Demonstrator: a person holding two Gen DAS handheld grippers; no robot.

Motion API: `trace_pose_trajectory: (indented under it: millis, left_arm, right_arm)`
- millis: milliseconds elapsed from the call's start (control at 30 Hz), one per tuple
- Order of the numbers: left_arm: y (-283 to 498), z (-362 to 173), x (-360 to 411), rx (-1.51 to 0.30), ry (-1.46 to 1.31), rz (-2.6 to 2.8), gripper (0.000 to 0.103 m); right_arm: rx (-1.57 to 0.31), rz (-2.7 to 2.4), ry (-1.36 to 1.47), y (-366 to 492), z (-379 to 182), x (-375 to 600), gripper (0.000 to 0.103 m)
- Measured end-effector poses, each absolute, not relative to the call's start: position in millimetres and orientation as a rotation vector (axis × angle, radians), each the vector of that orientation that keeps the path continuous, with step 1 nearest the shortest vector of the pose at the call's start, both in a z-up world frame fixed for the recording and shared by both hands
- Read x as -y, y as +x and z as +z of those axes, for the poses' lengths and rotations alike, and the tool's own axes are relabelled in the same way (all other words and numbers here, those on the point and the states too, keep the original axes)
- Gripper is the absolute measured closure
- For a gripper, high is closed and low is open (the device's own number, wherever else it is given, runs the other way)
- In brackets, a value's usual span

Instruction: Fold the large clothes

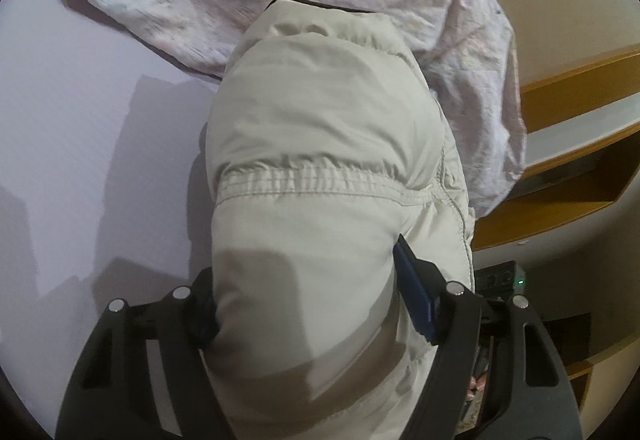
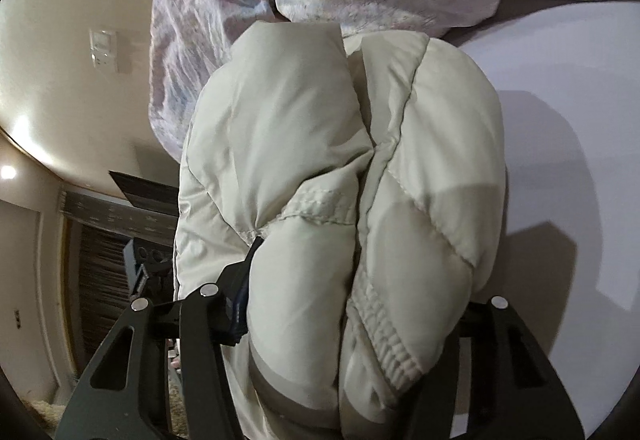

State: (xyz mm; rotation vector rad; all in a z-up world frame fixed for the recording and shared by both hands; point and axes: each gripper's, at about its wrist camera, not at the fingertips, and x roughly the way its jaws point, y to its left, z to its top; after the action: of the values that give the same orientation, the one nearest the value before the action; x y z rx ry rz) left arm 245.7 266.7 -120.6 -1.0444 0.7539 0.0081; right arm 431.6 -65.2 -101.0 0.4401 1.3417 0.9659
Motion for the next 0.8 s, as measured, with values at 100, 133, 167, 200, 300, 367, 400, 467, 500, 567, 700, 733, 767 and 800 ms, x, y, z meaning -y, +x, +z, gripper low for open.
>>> trace_pose_trajectory:
  millis: [100, 133, 167, 200, 300, 367, 400, 467, 500, 567, 700, 733, 767, 800]
  left_arm:
    - [249, -134, -275, -0.794, -1.006, 0.043, 0.032]
    - [252, -135, -274, -0.794, -0.999, 0.048, 0.032]
    - [252, -136, -274, -0.794, -0.986, 0.056, 0.031]
    - [251, -136, -273, -0.792, -0.972, 0.062, 0.031]
    - [252, -135, -268, -0.797, -0.914, 0.098, 0.03]
    - [255, -136, -266, -0.809, -0.866, 0.13, 0.027]
    - [256, -134, -265, -0.817, -0.843, 0.148, 0.025]
    - [254, -129, -264, -0.831, -0.796, 0.173, 0.022]
    - [252, -125, -263, -0.838, -0.771, 0.181, 0.022]
    - [247, -115, -262, -0.839, -0.725, 0.201, 0.022]
    - [233, -89, -252, -0.794, -0.559, 0.265, 0.02]
    - [233, -80, -247, -0.77, -0.52, 0.266, 0.017]
    - [235, -72, -242, -0.752, -0.496, 0.263, 0.016]
    - [237, -67, -238, -0.74, -0.477, 0.26, 0.014]
  right_arm:
    - [-1.353, 0.903, 0.386, 431, -116, 54, 0.049]
    - [-1.346, 0.887, 0.385, 431, -119, 53, 0.049]
    - [-1.341, 0.878, 0.386, 431, -120, 53, 0.049]
    - [-1.34, 0.867, 0.384, 431, -122, 53, 0.049]
    - [-1.339, 0.831, 0.364, 432, -124, 51, 0.047]
    - [-1.343, 0.795, 0.342, 431, -126, 47, 0.042]
    - [-1.344, 0.768, 0.327, 435, -124, 37, 0.036]
    - [-1.337, 0.708, 0.267, 433, -116, 37, 0.026]
    - [-1.332, 0.691, 0.252, 433, -110, 36, 0.025]
    - [-1.292, 0.675, 0.225, 428, -95, 44, 0.025]
    - [-1.108, 0.618, 0.143, 414, -57, 58, 0.025]
    - [-1.059, 0.619, 0.129, 410, -48, 56, 0.025]
    - [-1.021, 0.632, 0.114, 410, -42, 53, 0.025]
    - [-0.989, 0.646, 0.088, 410, -35, 48, 0.026]
